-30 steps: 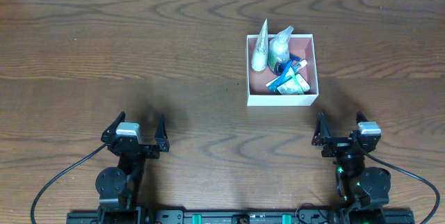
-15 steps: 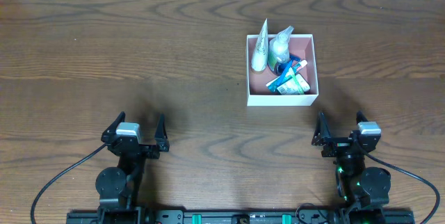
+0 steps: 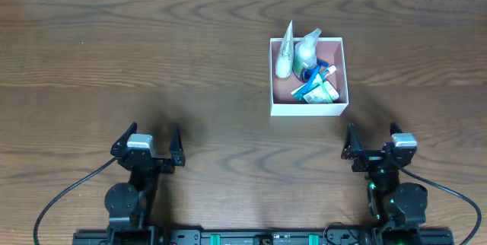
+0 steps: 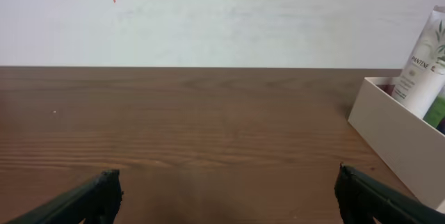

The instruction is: Pack container

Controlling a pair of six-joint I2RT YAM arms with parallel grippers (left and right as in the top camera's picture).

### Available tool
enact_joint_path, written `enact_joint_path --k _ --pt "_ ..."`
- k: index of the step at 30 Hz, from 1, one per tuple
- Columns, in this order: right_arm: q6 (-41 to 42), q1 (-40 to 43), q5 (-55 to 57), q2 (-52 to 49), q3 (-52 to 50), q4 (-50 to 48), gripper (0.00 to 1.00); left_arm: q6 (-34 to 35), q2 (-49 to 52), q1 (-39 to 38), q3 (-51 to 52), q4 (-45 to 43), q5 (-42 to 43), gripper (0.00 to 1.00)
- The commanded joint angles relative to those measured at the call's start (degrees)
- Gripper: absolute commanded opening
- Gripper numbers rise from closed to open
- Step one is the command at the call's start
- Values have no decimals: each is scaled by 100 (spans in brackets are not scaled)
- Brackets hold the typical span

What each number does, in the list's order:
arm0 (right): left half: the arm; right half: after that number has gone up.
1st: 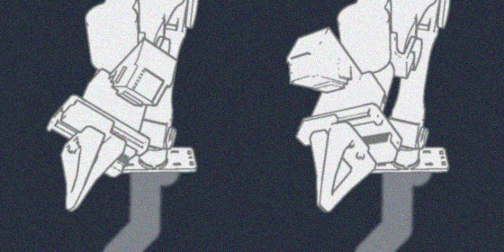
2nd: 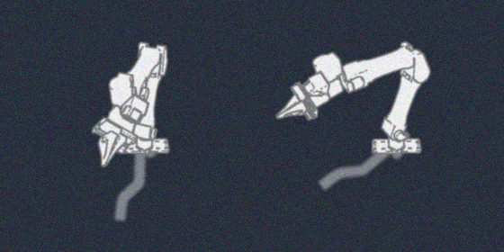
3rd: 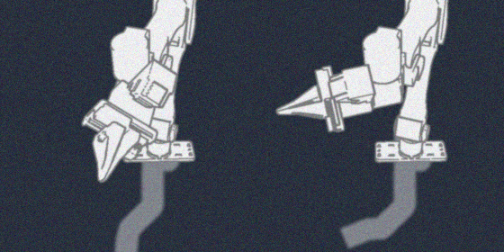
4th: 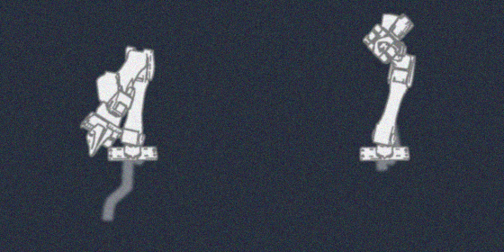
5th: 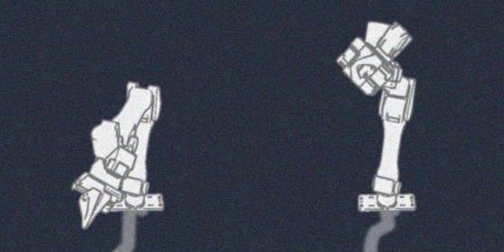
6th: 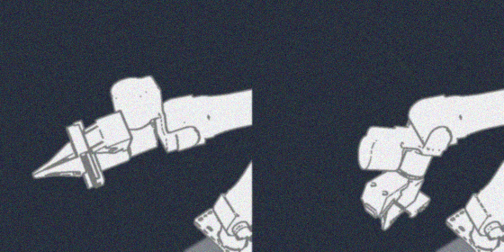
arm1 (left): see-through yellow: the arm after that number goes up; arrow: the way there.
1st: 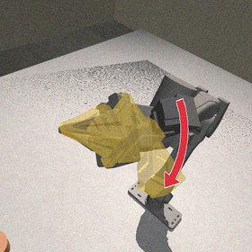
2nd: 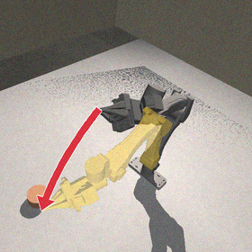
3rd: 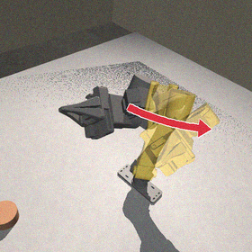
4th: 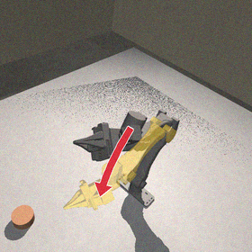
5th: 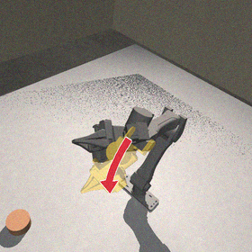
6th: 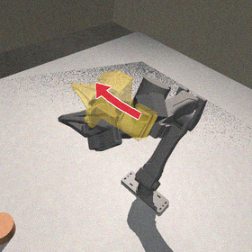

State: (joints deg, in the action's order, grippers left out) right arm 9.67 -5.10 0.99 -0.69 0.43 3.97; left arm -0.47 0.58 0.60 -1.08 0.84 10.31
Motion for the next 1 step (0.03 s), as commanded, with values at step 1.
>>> enact_joint_path --k 1 --pt "57 -44 -39 37 -11 26 99 -96 -35 24 85 210 83 98"
